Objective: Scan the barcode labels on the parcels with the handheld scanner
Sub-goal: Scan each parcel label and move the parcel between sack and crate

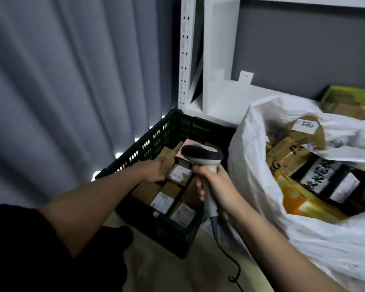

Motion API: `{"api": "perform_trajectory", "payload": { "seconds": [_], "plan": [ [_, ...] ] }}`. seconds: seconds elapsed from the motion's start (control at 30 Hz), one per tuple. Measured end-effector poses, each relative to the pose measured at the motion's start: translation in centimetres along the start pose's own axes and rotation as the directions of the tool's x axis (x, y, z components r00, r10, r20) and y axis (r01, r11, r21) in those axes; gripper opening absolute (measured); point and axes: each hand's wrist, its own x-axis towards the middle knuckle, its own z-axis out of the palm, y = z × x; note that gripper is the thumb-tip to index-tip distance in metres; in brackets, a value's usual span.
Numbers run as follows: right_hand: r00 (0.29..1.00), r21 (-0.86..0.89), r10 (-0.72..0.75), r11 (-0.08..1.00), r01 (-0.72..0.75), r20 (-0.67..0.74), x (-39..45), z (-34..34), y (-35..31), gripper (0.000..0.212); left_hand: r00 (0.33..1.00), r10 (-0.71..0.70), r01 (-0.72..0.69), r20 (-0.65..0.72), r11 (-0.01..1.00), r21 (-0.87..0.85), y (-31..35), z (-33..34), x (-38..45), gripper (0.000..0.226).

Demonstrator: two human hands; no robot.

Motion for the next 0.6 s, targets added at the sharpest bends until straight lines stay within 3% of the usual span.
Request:
{"api": "perform_trajectory", "payload": {
  "seconds": [0.07,0.23,0.33,0.47,0.6],
  "plan": [
    [0.998,-0.015,0.052,0.999,-0.053,-0.030,2.6,0.7,2.0,0.028,0.984,-0.052,0.048,0.172,0.998,0.031,-0.8,2.7,2.3,0.053],
    [0.983,-0.040,0.144,0.988,-0.149,-0.111,7.9,0.8,5.8,0.038,0.896,-0.226,0.196,0.382,0.974,0.117,-2.4,9.5,9.2,0.068],
    [0.973,-0.041,0.182,0.981,-0.189,-0.142,10.2,0.4,7.1,0.040,0.838,-0.314,0.275,0.446,0.950,0.152,-2.0,11.9,11.7,0.082],
    [0.969,-0.029,0.206,0.977,-0.212,-0.136,11.9,0.0,7.9,0.033,0.809,-0.332,0.247,0.485,0.941,0.231,-1.3,14.6,14.1,0.097],
    [0.971,0.020,0.198,0.980,-0.197,-0.136,12.5,-0.9,8.7,0.028,0.826,-0.320,0.194,0.464,0.934,0.299,-1.3,16.9,15.7,0.116]
  ]
}}
